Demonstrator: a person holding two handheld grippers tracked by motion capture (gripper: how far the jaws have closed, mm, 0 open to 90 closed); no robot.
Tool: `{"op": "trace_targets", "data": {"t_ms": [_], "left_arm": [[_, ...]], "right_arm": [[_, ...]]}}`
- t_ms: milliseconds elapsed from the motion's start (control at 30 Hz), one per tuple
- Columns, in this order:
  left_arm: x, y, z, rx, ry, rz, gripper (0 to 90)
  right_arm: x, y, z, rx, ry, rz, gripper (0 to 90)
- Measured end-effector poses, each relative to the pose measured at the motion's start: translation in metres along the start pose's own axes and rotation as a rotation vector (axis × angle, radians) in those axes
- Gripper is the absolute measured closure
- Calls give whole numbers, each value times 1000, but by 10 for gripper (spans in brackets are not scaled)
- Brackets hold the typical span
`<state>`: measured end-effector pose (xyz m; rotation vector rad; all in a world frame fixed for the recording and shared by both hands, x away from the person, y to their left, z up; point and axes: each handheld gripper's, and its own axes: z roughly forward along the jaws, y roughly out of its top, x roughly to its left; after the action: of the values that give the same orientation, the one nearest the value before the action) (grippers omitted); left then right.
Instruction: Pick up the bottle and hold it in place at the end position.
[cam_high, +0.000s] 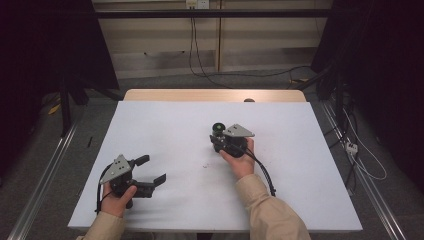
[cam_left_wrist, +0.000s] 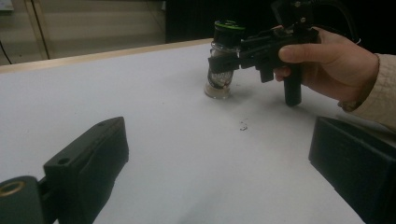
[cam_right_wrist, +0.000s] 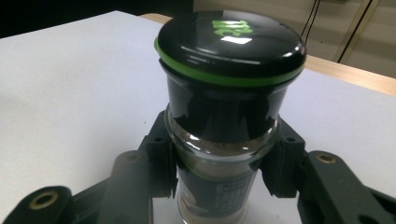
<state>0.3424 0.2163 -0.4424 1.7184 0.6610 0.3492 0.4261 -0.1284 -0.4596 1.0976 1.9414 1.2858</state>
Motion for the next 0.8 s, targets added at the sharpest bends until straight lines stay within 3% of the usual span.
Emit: {"op": "trace_targets", "data": {"t_ms": [300,800], "left_arm": [[-6,8,12,6,-1,-4,44],[-13,16,30,20,-37,-10,42]], "right_arm": [[-1,0,1,-3,2,14,535],[-2,0,2,-4,4,18,535]]}}
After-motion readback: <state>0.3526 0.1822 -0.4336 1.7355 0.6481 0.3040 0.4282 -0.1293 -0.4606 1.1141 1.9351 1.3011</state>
